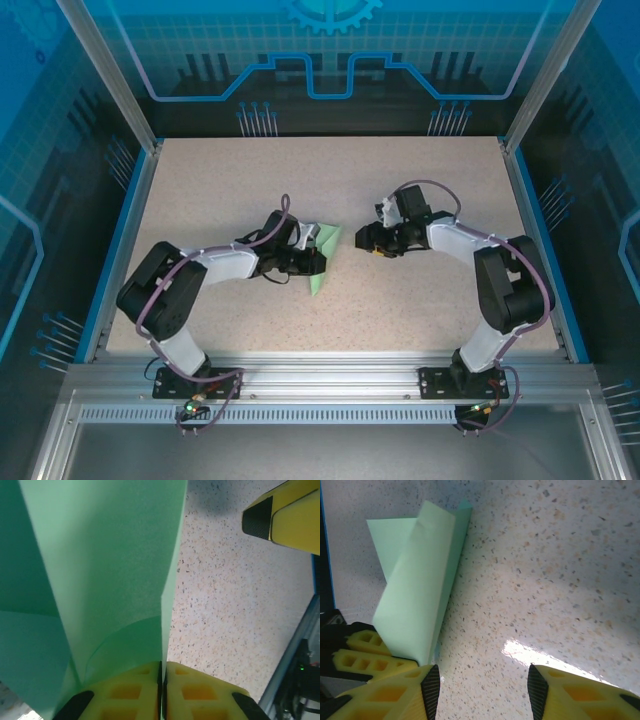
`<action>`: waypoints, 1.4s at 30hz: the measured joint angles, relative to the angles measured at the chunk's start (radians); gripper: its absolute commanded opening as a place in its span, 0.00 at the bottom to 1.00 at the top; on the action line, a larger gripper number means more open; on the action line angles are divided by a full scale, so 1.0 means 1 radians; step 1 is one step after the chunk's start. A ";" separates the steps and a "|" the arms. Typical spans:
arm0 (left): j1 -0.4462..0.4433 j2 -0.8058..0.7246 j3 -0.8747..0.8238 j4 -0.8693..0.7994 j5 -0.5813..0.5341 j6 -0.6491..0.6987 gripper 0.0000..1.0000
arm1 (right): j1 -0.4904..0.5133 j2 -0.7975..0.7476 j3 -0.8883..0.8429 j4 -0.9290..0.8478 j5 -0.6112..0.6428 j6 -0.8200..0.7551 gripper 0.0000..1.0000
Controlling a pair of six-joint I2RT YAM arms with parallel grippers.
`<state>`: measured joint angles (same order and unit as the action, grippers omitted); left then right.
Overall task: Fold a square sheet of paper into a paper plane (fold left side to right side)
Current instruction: Fold the wing for the fifth time at the center of the table.
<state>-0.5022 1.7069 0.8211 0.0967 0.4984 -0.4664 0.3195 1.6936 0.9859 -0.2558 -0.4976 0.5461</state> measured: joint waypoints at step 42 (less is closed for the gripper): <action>0.236 0.122 -0.117 0.261 0.312 -0.120 0.10 | 0.171 0.194 0.114 0.190 0.003 0.147 0.52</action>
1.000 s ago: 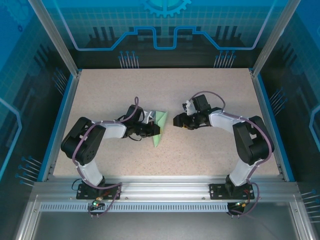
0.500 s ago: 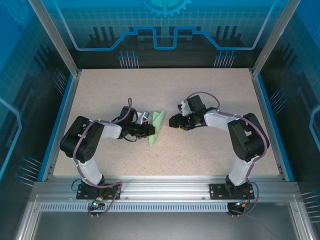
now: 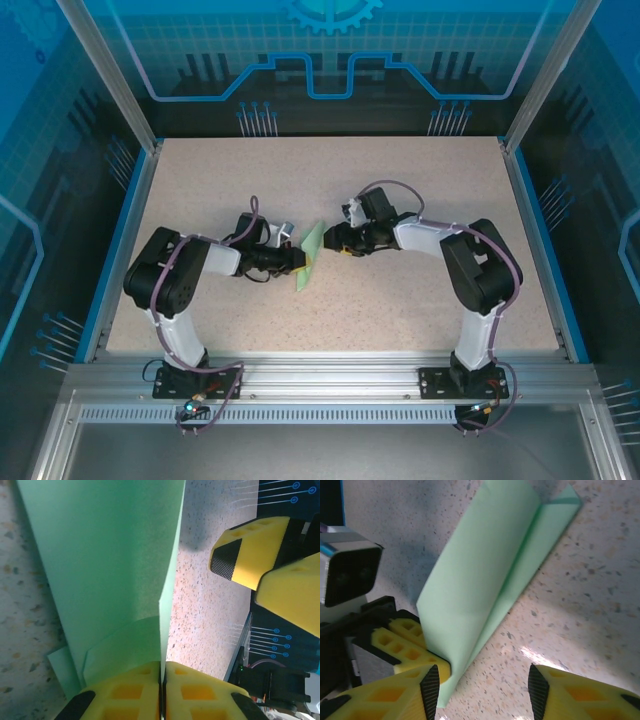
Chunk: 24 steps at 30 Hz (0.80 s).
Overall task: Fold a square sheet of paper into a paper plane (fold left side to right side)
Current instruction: Fold the wing for the fifth time at the center of the table.
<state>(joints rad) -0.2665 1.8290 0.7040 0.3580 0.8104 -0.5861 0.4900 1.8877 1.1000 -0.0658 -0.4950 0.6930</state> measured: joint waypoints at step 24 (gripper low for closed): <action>0.053 0.084 0.039 -0.014 0.103 0.015 0.09 | 0.026 0.101 0.047 0.143 0.024 0.166 0.40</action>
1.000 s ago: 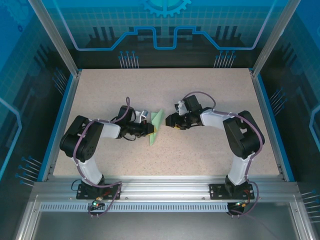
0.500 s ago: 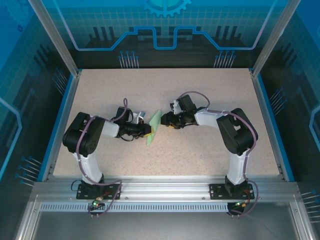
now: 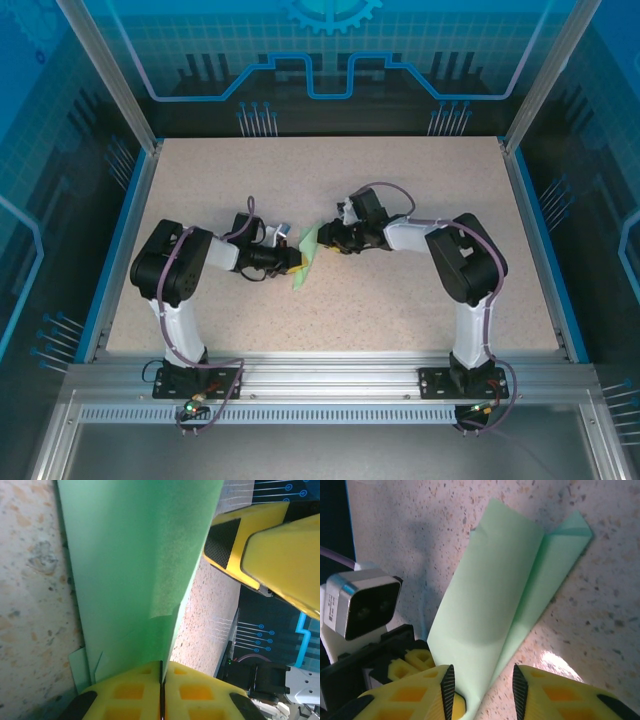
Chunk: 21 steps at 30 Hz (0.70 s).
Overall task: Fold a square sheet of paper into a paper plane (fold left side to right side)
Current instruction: Fold the wing for the fifth time at the center of the table.
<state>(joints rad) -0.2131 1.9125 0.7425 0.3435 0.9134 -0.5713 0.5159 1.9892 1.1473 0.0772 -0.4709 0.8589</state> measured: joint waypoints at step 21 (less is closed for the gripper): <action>0.000 0.006 0.033 -0.024 0.009 0.002 0.11 | 0.016 0.115 0.219 -0.247 0.152 -0.014 0.45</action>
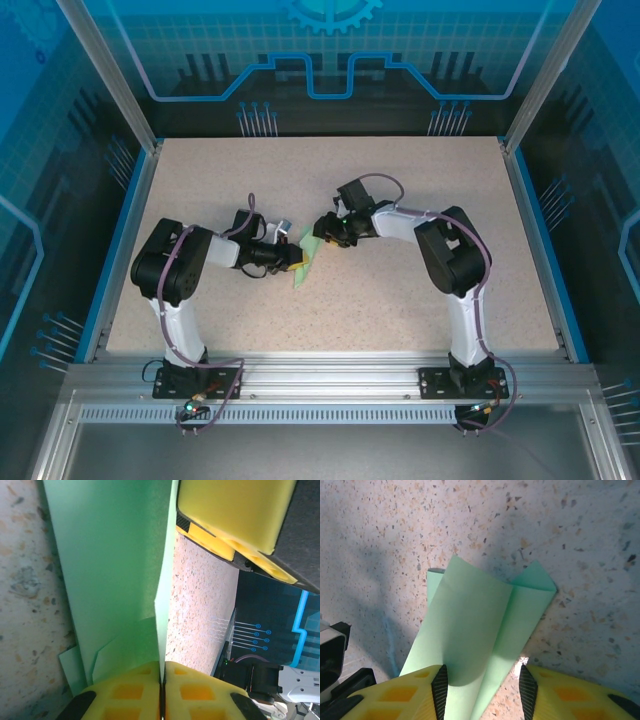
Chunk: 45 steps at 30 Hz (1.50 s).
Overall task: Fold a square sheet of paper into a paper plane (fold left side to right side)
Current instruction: Fold the wing for the fifth time at the center of the table.
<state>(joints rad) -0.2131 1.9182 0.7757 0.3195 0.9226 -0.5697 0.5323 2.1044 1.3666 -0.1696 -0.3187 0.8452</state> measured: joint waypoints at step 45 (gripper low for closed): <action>0.029 0.038 0.142 -0.159 -0.068 0.082 0.08 | 0.004 0.021 0.042 -0.054 0.011 -0.010 0.46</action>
<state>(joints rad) -0.1841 1.9564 0.9173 0.1608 0.8551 -0.4881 0.5362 2.1254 1.4090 -0.2237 -0.3073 0.8352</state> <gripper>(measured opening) 0.103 0.448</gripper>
